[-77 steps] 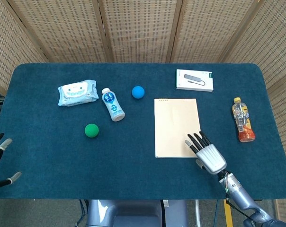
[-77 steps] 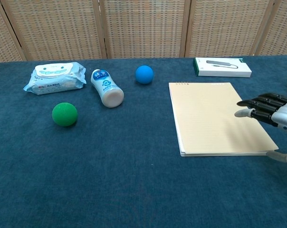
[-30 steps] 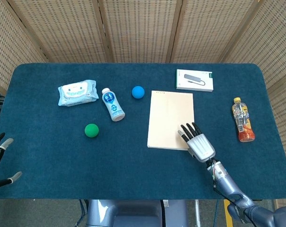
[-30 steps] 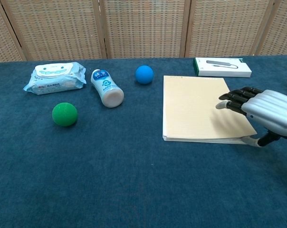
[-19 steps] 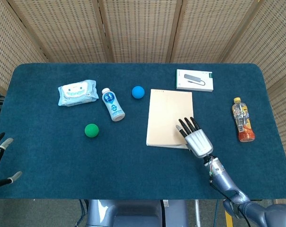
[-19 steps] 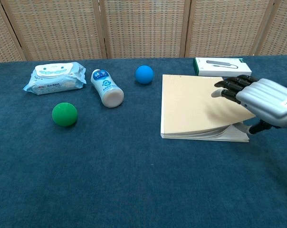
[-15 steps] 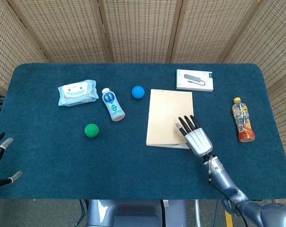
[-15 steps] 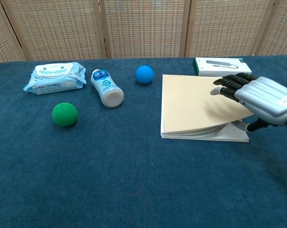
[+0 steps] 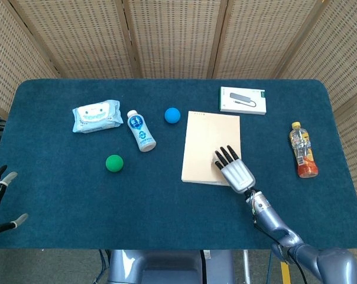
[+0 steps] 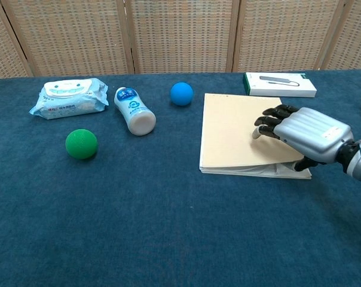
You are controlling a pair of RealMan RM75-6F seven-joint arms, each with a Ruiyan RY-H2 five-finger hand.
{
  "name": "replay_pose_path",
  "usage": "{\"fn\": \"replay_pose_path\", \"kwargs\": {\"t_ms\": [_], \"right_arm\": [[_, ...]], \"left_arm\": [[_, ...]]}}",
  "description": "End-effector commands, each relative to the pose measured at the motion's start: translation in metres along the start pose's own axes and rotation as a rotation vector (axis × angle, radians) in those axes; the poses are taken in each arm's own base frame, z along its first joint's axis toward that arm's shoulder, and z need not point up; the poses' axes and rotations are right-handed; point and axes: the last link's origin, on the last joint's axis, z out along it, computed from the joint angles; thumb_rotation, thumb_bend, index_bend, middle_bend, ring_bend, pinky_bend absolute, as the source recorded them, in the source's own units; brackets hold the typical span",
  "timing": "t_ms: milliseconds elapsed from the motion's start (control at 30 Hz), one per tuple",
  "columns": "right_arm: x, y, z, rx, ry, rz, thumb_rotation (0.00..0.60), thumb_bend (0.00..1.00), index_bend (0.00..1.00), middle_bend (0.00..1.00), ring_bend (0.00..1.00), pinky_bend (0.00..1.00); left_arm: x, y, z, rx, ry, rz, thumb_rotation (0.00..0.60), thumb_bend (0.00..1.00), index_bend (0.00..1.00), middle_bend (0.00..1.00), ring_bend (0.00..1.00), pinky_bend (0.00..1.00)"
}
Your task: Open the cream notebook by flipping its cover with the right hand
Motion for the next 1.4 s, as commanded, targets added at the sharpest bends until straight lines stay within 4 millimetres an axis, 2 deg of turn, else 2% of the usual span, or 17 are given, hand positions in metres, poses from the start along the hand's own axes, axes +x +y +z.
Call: {"fn": "replay_pose_path", "kwargs": {"t_ms": [33,167,333,500,867,1200,1400], "right_arm": [[0.001,-0.001,0.004,-0.001,-0.002,-0.005,0.6,0.41,0.26,0.2,0.13,0.09],[0.0,-0.002,0.009,-0.014,-0.01,0.0,0.6,0.46,0.34,0.32,0.23,0.11],[-0.002,-0.001,0.011,-0.018,-0.006,0.019,0.6,0.58,0.53,0.53,0.41,0.19],[-0.002,0.001,0.009,-0.001,0.016,0.059,0.6,0.59,0.64,0.63,0.49,0.25],[0.008,0.017,-0.004,0.03,0.085,0.175,0.6,0.61,0.67,0.66,0.51,0.3],[0.02,0.028,-0.037,0.167,0.104,0.239,0.6,0.61,0.67,0.66,0.51,0.3],[0.028,0.027,-0.063,0.268,0.123,0.256,0.6,0.61,0.67,0.66,0.51,0.3]], "left_arm": [[0.0,0.0,0.0,0.002,-0.001,-0.001,0.6,0.0,0.0,0.0,0.0,0.0],[0.001,-0.001,0.001,0.004,-0.001,-0.003,0.6,0.0,0.0,0.0,0.0,0.0],[0.001,-0.001,0.002,0.004,-0.002,-0.005,0.6,0.0,0.0,0.0,0.0,0.0],[0.001,-0.001,0.002,0.005,-0.003,-0.007,0.6,0.0,0.0,0.0,0.0,0.0],[0.001,0.0,0.0,-0.002,-0.001,-0.006,0.6,0.0,0.0,0.0,0.0,0.0],[0.0,0.001,-0.002,-0.009,-0.002,-0.004,0.6,0.0,0.0,0.0,0.0,0.0],[0.0,0.002,-0.002,-0.012,-0.002,-0.003,0.6,0.0,0.0,0.0,0.0,0.0]]}}
